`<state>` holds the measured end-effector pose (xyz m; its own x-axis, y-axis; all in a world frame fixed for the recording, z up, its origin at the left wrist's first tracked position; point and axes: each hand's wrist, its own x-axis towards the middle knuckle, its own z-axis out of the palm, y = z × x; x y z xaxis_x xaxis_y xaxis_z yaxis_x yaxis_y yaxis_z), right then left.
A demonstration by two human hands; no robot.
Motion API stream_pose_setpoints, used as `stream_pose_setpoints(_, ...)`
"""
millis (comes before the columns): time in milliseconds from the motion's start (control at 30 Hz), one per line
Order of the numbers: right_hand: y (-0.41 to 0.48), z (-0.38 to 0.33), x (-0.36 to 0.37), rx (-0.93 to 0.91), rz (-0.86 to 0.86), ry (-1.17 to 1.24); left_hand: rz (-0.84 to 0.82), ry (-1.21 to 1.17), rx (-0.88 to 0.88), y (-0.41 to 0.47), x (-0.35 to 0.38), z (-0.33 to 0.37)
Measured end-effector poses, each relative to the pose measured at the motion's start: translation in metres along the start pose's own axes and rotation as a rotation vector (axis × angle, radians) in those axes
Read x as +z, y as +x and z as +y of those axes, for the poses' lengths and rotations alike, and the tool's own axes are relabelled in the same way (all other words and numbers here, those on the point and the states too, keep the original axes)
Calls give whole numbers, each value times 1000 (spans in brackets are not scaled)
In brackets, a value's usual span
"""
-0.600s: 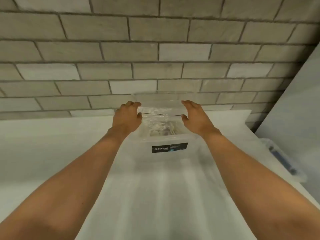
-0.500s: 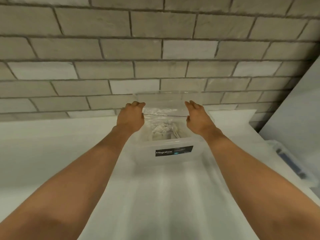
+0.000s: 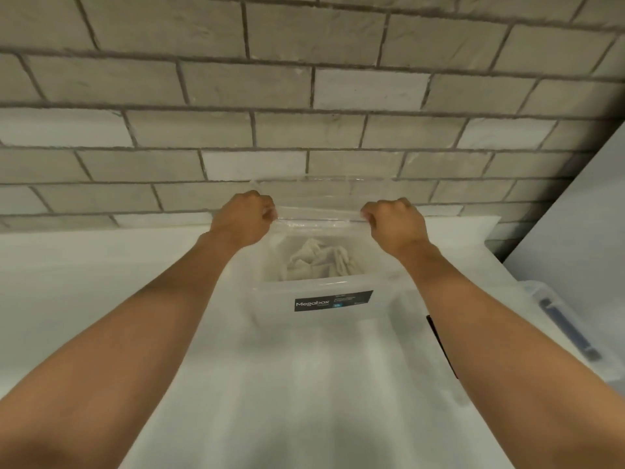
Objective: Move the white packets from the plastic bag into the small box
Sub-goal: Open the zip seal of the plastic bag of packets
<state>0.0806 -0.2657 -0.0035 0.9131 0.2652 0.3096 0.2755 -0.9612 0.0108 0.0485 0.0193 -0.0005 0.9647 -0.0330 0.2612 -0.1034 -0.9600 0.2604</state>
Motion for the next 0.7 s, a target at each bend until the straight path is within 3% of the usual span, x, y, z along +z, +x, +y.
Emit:
stream_pose_setpoints(133, -17, 15, -58, -82, 215, 177, 208, -258, 0, -16, -52, 30)
stream_pose_setpoints(233, -37, 24, -110, -106, 438, 333, 369, -608, 27, -31, -103, 63)
stream_pose_setpoints(400, -95, 31, -184, -141, 705, 437, 457, -932, 165, -76, -157, 110)
stream_pose_setpoints(500, -146, 37, -189, -155, 683, 441, 422, -1061, 127, -116, -140, 126)
stream_pose_setpoints(700, -247, 51, -136, -130, 308, 434, 74, -1216, -132, -192, -42, 122)
